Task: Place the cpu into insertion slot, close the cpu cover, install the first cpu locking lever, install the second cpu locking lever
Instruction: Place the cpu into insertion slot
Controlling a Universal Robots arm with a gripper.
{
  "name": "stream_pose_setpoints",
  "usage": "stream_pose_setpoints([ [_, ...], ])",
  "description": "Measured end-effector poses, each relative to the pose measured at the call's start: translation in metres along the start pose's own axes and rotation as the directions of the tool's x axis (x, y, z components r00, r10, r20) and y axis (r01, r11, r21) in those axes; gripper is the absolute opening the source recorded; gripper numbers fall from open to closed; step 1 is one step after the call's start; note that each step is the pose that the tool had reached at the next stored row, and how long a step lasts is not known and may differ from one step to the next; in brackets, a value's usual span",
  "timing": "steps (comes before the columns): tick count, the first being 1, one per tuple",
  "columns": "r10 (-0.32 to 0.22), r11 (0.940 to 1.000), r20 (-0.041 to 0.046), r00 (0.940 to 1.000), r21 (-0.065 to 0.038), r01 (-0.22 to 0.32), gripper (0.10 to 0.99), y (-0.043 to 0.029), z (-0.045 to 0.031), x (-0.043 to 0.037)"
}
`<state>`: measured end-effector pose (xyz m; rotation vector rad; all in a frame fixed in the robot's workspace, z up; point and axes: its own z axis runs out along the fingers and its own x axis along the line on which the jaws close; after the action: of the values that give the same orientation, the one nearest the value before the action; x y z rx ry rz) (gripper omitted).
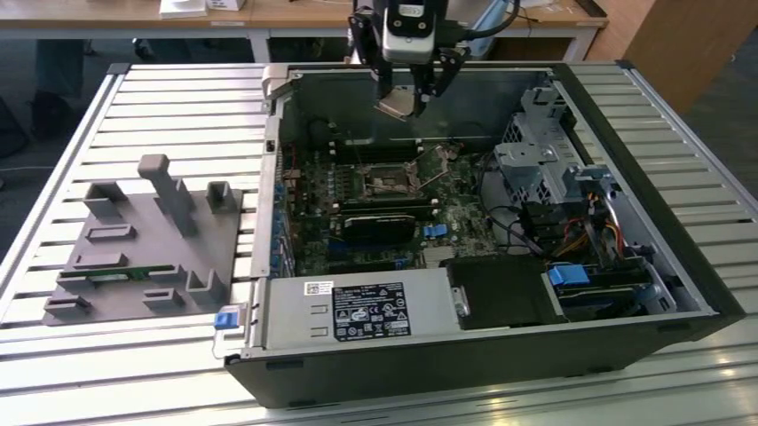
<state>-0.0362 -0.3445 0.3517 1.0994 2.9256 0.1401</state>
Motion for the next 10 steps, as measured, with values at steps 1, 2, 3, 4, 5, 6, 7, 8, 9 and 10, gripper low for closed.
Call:
stream_pose_setpoints([
  [1, 0.005, 1.0, 0.0005, 1.0, 0.0, -0.005, 0.541, 0.0, 0.0001, 0.0],
  [2, 0.01, 0.9999, 0.001, 0.9999, 0.0, -0.01, 0.541, 0.0, 0.0001, 0.0],
  [3, 0.016, 0.9999, 0.0014, 0.9999, 0.0, -0.016, 0.541, 0.0, 0.0002, 0.0],
  [4, 0.021, 0.9998, 0.0019, 0.9998, 0.0, -0.021, 0.541, 0.0, 0.0003, 0.0],
  [5, 0.026, 0.9997, 0.0024, 0.9997, -0.001, -0.026, 0.541, 0.0, 0.0004, 0.0],
  [6, 0.032, 0.9995, 0.0029, 0.9995, -0.001, -0.032, 0.541, -0.0001, 0.0005, 0.0],
  [7, 0.037, 0.9993, 0.0034, 0.9993, -0.001, -0.037, 0.541, -0.0001, 0.0006, 0.0],
  [8, 0.042, 0.9991, 0.0038, 0.9991, -0.001, -0.042, 0.541, -0.0001, 0.0007, 0.0],
  [9, 0.047, 0.9989, 0.0042, 0.9989, -0.001, -0.047, 0.541, -0.0001, 0.0008, 0.0],
  [10, 0.052, 0.9986, 0.0046, 0.9986, -0.001, -0.052, 0.541, -0.0001, 0.0009, 0.0],
])
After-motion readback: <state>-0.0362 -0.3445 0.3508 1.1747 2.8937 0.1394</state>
